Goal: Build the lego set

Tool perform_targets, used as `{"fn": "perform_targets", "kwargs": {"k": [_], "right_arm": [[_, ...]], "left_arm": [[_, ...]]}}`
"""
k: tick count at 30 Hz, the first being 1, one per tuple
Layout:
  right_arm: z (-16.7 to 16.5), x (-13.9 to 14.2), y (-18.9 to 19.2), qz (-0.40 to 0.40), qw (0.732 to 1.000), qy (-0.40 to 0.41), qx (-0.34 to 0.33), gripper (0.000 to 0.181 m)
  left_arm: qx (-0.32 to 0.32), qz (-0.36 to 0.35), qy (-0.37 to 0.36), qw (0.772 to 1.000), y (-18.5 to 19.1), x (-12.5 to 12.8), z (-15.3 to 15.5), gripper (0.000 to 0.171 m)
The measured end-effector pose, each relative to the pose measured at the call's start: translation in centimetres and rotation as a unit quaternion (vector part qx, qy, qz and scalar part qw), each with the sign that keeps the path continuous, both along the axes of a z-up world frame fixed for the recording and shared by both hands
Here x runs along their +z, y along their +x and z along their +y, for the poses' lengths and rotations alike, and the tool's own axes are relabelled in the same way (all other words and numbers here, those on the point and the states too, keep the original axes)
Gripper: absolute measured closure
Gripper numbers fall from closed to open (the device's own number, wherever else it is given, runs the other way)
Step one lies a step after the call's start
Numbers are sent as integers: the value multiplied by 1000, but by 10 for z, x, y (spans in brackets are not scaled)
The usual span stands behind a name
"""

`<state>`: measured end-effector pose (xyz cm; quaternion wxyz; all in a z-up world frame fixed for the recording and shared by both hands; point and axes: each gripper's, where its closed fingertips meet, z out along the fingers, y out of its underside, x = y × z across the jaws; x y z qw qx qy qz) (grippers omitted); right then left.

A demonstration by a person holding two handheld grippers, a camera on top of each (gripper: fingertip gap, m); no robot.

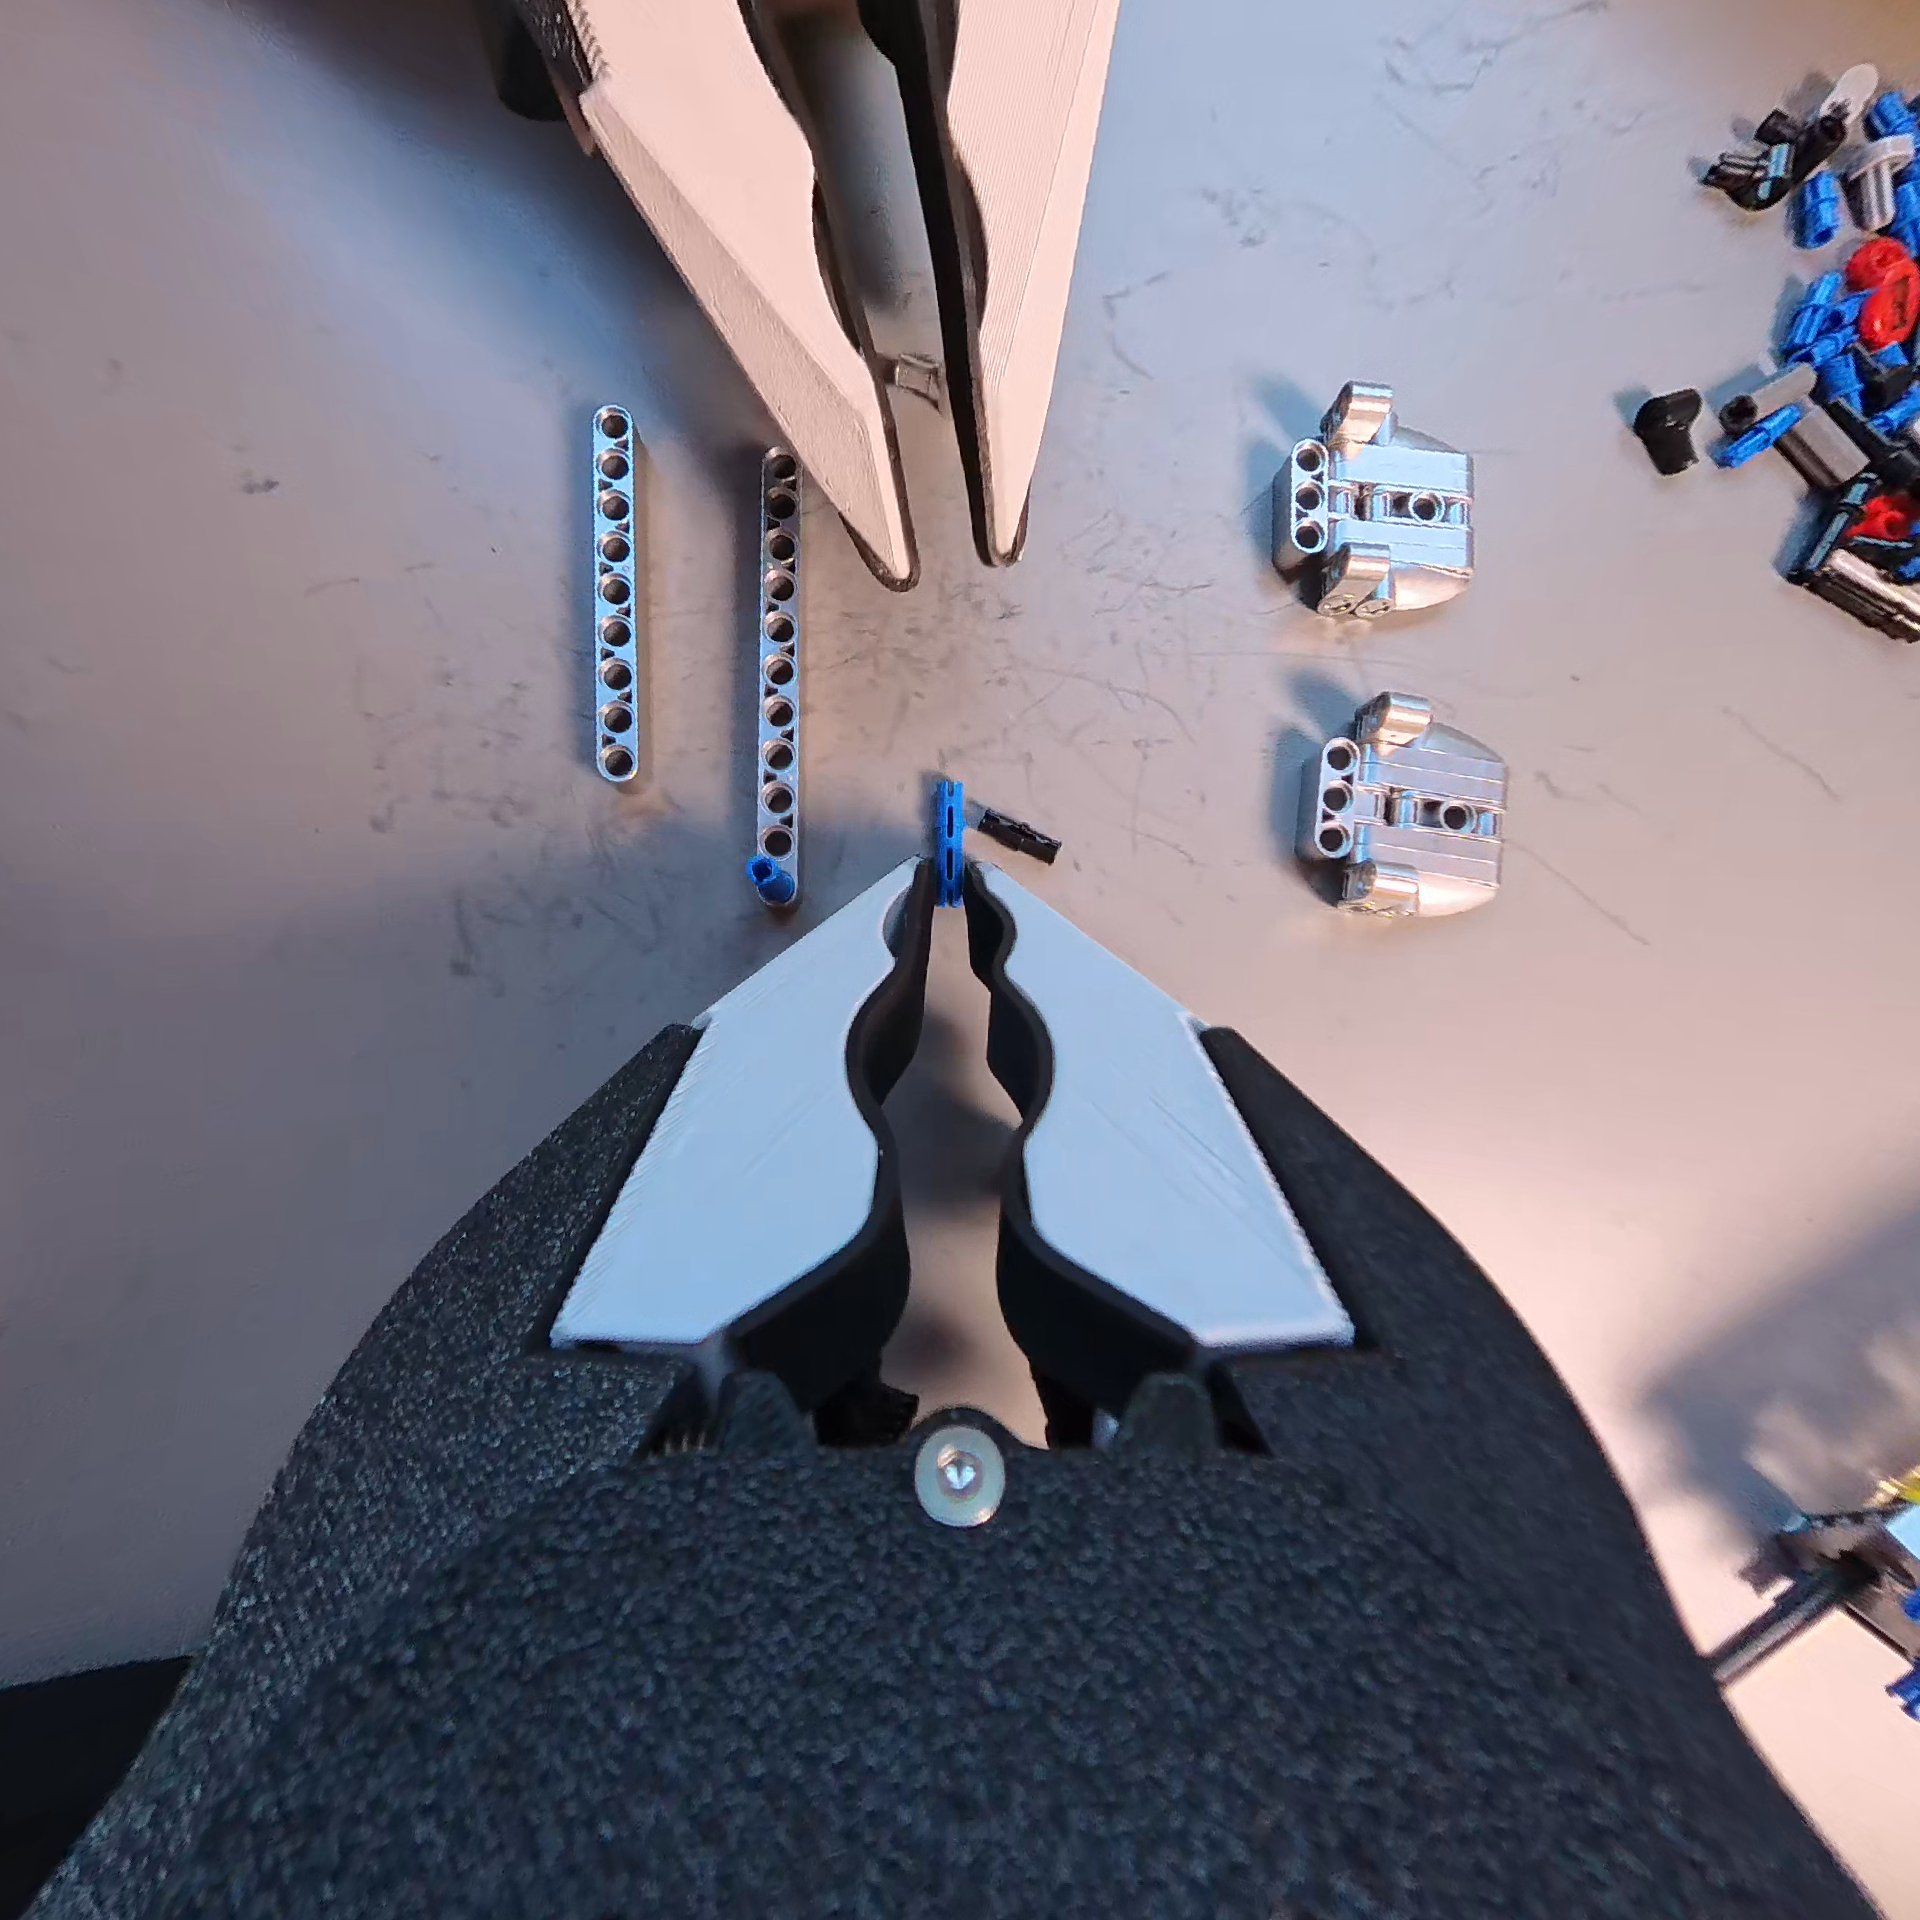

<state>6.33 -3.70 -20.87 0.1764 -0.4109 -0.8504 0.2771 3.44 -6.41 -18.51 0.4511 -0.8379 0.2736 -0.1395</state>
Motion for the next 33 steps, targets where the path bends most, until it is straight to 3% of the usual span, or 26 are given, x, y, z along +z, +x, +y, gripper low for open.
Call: {"fn": "perform_targets", "kwargs": {"k": [6,14,21,33], "right_arm": [[-4,2,-4,12,1000,-8,2,178],[-22,26,-15,70,997,-26,21,178],[-30,34,-15,84,995,-37,30,178],[-34,87,-22,179,964,-195,8,176]], "left_arm": [[-4,4,-3,1000,1,-2,-1,163],[-26,13,16,999,13,1,-2,161],[-41,8,17,999,18,4,-5,169],[-33,-116,98,988,16,58,-5,169]]}}
